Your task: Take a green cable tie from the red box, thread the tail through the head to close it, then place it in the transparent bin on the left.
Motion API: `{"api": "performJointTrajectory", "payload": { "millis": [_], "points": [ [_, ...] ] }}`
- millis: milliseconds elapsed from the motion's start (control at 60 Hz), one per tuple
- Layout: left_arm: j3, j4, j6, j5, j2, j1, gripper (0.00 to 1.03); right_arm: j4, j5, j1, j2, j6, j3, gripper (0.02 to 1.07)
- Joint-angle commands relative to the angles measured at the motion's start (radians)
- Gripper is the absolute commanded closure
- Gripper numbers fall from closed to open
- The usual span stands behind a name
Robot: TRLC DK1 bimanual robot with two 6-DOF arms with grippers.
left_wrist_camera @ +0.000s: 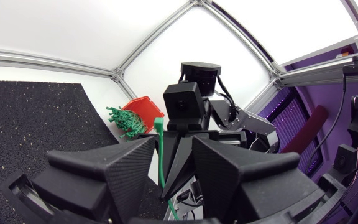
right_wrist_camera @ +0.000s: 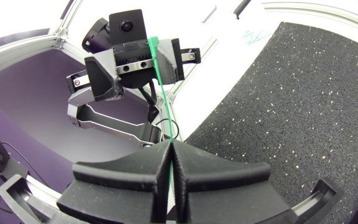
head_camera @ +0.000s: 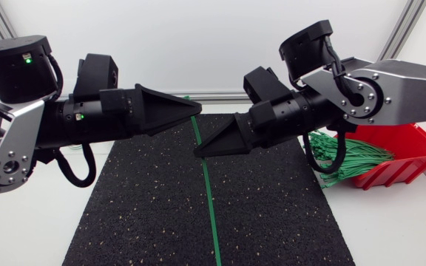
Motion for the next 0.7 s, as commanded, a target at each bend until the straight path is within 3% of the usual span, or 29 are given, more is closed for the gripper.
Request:
{"api": "performJointTrajectory", "payload": {
  "millis": [0, 367, 450, 683],
  "points": [
    [0.031, 0.021, -0.031, 0.007, 0.013, 0.011, 0.75, 0.018, -0.008, -0.011, 0.017, 0.022, -0.028, 1.01],
    [0.025, 0.021, -0.035, 0.012, 0.020, 0.019, 0.75, 0.054, -0.014, -0.032, 0.017, 0.048, -0.044, 1.01],
    [0.021, 0.025, -0.034, 0.012, 0.021, 0.017, 0.80, 0.054, -0.016, -0.032, 0.017, 0.049, -0.041, 1.01],
    [0.021, 0.035, -0.037, 0.013, 0.030, 0.019, 0.83, 0.064, -0.028, -0.031, 0.015, 0.058, -0.042, 1.01]
  ]
}}
